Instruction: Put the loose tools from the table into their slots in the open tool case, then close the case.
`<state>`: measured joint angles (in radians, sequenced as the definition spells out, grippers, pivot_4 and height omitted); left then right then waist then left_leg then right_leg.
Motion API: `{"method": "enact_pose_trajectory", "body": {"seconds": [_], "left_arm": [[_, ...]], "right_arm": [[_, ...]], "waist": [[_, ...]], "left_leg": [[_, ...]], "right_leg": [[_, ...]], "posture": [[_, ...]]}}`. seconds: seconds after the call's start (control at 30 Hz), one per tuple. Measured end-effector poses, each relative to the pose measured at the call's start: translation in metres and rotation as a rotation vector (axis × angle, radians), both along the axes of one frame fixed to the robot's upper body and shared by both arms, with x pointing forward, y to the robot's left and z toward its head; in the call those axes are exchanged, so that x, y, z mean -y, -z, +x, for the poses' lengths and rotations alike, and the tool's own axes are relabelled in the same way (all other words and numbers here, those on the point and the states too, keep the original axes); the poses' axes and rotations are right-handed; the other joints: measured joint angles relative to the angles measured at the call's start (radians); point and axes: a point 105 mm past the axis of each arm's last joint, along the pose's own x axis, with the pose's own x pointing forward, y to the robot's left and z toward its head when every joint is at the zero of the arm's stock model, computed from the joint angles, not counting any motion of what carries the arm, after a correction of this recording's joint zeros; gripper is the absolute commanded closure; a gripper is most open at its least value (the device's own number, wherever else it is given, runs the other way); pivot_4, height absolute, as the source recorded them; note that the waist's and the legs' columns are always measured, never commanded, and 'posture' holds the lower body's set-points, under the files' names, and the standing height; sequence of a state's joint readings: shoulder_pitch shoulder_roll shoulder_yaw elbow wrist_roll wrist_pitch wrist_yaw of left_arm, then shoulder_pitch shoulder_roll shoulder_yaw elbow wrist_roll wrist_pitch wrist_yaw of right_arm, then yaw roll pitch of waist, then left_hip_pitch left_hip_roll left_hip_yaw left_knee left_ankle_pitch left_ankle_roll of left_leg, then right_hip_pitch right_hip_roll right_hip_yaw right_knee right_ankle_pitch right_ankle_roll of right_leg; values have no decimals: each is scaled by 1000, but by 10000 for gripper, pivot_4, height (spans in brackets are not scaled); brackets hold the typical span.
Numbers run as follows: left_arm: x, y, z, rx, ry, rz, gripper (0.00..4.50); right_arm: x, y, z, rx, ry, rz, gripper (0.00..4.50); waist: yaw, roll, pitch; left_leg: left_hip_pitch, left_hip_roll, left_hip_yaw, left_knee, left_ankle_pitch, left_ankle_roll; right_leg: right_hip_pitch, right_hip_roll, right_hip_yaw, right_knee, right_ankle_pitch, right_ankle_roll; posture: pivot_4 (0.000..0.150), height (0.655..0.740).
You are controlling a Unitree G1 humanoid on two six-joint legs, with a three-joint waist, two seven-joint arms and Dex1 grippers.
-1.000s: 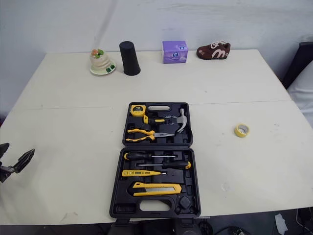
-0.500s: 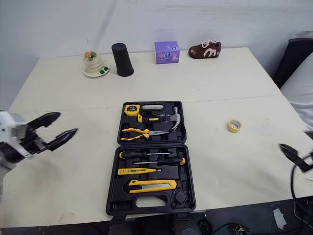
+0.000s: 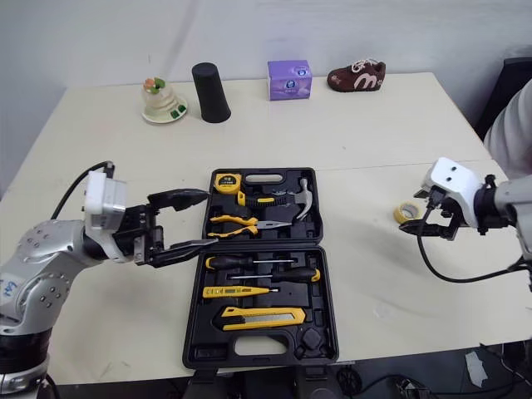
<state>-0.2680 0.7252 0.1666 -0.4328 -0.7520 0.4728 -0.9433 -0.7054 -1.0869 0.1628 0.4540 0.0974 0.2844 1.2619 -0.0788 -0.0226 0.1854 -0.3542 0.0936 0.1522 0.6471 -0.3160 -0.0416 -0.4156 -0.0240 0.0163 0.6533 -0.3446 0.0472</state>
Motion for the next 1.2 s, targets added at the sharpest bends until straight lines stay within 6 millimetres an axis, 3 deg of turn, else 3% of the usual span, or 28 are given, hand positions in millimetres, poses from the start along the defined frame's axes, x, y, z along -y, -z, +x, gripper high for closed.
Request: {"method": "enact_pose_trajectory", "body": {"seconds": [0.2, 0.63, 0.93, 0.97, 1.2], "left_arm": [[8, 3, -4, 0, 35, 16, 646], [15, 5, -9, 3, 73, 13, 646], [17, 7, -11, -4, 94, 16, 0], [17, 7, -11, -6, 100, 17, 0], [16, 10, -15, -15, 153, 47, 0]], "right_arm": [[2, 20, 9, -137, 2, -59, 0], [4, 36, 19, -168, -5, -59, 0], [-1, 38, 21, -161, -44, -74, 42478], [-1, 38, 21, -164, -51, -79, 44767], [-16, 24, 17, -173, -163, -120, 44767]], "waist": [[-3, 1, 1], [-8, 1, 1], [-8, 1, 1], [-8, 1, 1], [-8, 2, 2]], "left_leg": [[0, 0, 1, 6, 0, 0], [1, -1, 1, 14, 1, 2], [2, -3, 4, 17, 2, 6], [3, -4, 5, 17, 2, 6], [2, -4, 6, 16, 2, 6]], "right_leg": [[0, 0, 2, 6, 0, 0], [2, 1, 7, 10, 3, 4], [3, 0, 12, 10, 7, 8], [4, 0, 12, 10, 8, 8], [2, 0, 14, 10, 8, 9]], "posture": [[1500, 7400], [1500, 7400], [1500, 7400], [1500, 7400], [1500, 7400]]}}
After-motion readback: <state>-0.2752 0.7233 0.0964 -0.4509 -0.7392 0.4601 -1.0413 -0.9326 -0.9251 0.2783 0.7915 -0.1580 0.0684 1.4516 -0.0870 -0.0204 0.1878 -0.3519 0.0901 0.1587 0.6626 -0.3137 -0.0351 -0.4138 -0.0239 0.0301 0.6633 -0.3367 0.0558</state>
